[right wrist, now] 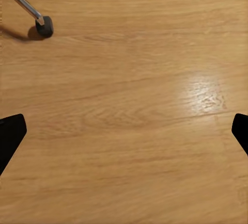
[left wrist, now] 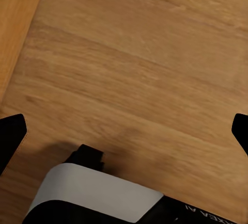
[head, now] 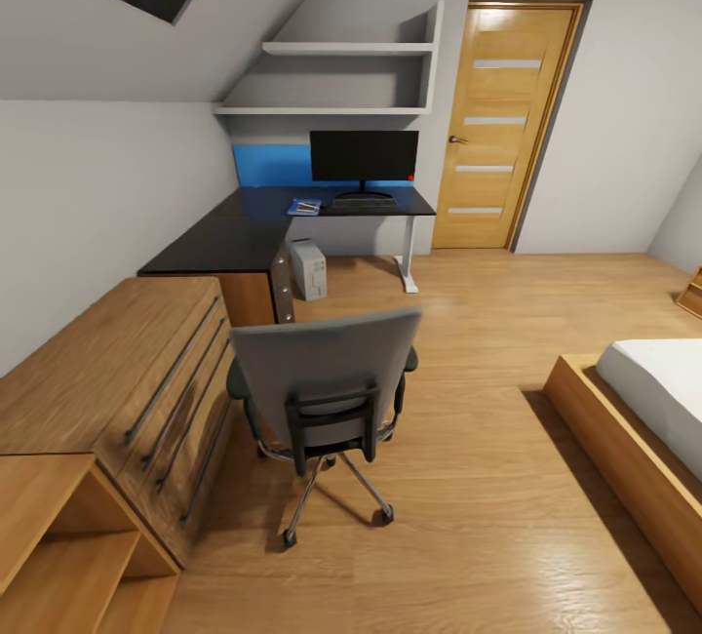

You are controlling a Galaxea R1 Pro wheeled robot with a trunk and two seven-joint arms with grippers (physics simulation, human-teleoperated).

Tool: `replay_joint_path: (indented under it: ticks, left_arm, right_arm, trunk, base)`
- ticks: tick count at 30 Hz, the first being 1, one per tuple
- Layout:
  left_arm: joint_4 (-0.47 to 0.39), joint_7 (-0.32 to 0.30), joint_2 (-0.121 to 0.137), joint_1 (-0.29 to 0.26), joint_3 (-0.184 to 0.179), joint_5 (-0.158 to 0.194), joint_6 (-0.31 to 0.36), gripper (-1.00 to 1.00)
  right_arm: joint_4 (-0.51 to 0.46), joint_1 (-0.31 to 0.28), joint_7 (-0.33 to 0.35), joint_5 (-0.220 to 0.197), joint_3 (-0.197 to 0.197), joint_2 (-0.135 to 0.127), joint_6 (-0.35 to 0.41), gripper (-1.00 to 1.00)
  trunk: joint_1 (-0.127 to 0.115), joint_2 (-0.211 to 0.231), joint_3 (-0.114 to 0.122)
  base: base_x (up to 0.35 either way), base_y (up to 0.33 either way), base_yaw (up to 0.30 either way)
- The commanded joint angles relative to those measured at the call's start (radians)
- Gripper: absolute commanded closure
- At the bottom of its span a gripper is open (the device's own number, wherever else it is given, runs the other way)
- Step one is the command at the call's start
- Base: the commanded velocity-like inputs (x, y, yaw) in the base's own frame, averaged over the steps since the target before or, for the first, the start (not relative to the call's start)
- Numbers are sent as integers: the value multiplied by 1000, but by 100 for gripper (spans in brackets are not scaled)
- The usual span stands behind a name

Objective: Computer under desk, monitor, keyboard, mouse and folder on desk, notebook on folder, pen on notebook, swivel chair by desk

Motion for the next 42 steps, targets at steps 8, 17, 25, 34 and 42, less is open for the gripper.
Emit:
replay_joint_path:
  ticks: [8,17,25,34,42]
  left_arm:
    - [0,5,2,-1,-9,7,-6,-100]
    - [0,6,2,-1,-9,7,-5,-100]
    - [-4,13,-16,-1,-12,6,-3,-100]
    - [-236,158,-56,-56,-11,-130,153,-100]
    - [-239,193,-88,-212,-8,-139,251,-100]
  right_arm:
    - [-2,0,-9,0,9,0,0,-100]
    - [-2,0,-9,0,9,0,0,-100]
    - [-3,0,-8,1,8,-1,0,-100]
    - [-157,-25,-14,5,8,-3,5,-100]
    - [-189,-170,-16,2,4,5,58,-100]
  trunk:
    - [0,0,-1]
    - [0,0,-1]
    - [15,-28,-13]
    - [50,-91,-42]
    - [80,-147,-67]
  base:
    - [0,203,0]
    - [0,44,0]
    - [0,4,0]
    - [0,0,0]
    - [0,0,0]
